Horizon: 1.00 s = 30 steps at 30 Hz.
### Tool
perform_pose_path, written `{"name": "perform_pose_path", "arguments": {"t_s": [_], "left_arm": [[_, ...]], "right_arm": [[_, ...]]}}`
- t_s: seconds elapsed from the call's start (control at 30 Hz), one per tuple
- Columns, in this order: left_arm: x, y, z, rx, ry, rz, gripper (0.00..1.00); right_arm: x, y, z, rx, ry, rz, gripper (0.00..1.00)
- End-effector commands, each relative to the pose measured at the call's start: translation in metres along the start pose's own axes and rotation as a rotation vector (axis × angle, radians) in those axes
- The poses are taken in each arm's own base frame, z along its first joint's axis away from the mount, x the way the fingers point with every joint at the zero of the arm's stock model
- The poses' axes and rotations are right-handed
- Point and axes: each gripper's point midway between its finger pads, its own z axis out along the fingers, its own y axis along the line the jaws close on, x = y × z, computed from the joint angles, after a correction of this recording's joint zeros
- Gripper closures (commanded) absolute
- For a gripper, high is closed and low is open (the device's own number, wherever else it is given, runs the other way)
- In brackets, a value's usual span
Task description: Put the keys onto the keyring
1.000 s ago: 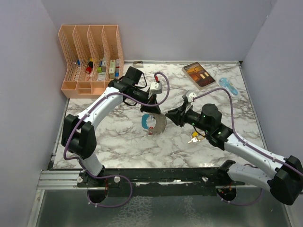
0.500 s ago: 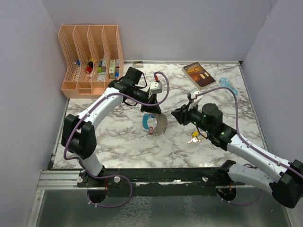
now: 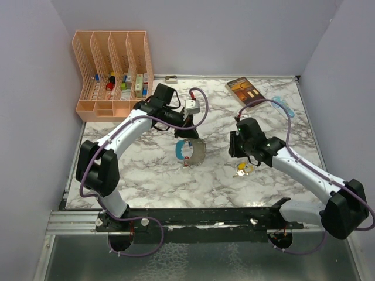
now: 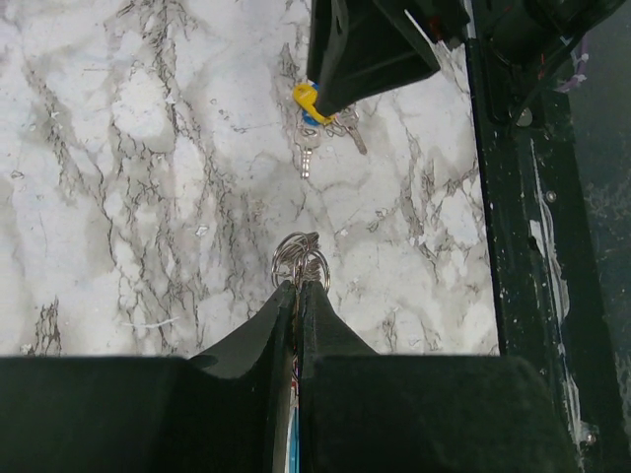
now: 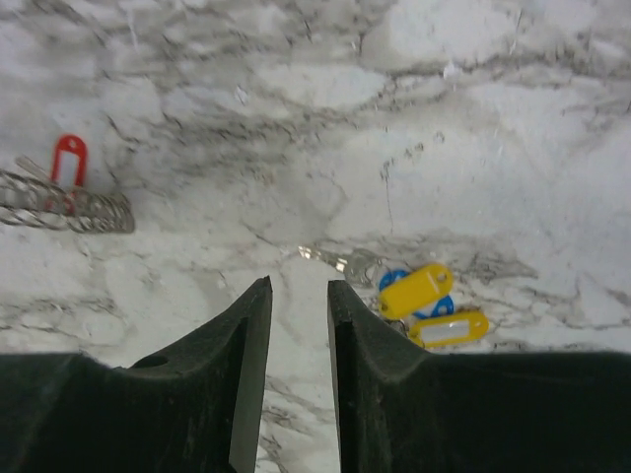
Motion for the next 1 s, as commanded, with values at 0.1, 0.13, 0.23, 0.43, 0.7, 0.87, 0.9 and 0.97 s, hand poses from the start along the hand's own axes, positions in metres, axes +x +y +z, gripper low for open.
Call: {"name": "perform_pose_path", "arguments": {"t_s": [0.1, 0.13, 0.23, 0.43, 0.7, 0.87, 0.9, 0.97], "left_arm": [[-0.012, 0.000, -0.004, -0.005, -0.045, 0.006, 1.00], [-0.013, -0.001, -0.004, 0.000, -0.050, 0.006, 1.00], [-0.015, -0.004, -0.004, 0.012, -0.067, 0.000, 1.00], [-0.023, -0.014, -0.003, 0.076, -0.107, -0.013, 1.00], [-0.027, -0.022, -0.003, 0.119, -0.133, -0.024, 1.00], [-0.029, -0.025, -0.004, 0.131, -0.140, -0.020, 1.00], [-0.030, -0.026, -0.005, 0.131, -0.141, -0.018, 1.00], [-0.031, -0.028, -0.005, 0.143, -0.147, -0.017, 1.00]], "right_arm": [[0.027, 0.025, 0.008, -0.145, 0.131, 0.023, 0.78], [0.017, 0.037, 0.006, -0.212, 0.093, 0.013, 0.78], [-0.021, 0.061, -0.011, -0.352, -0.068, -0.045, 0.76], [-0.058, 0.077, -0.048, -0.498, -0.401, -0.223, 0.57], [-0.056, 0.106, -0.060, -0.710, -0.536, -0.297, 0.39], [-0.056, 0.120, -0.060, -0.801, -0.560, -0.310, 0.37], [-0.056, 0.122, -0.061, -0.813, -0.562, -0.312, 0.37], [-0.057, 0.124, -0.061, -0.828, -0.573, -0.316, 0.37]]}}
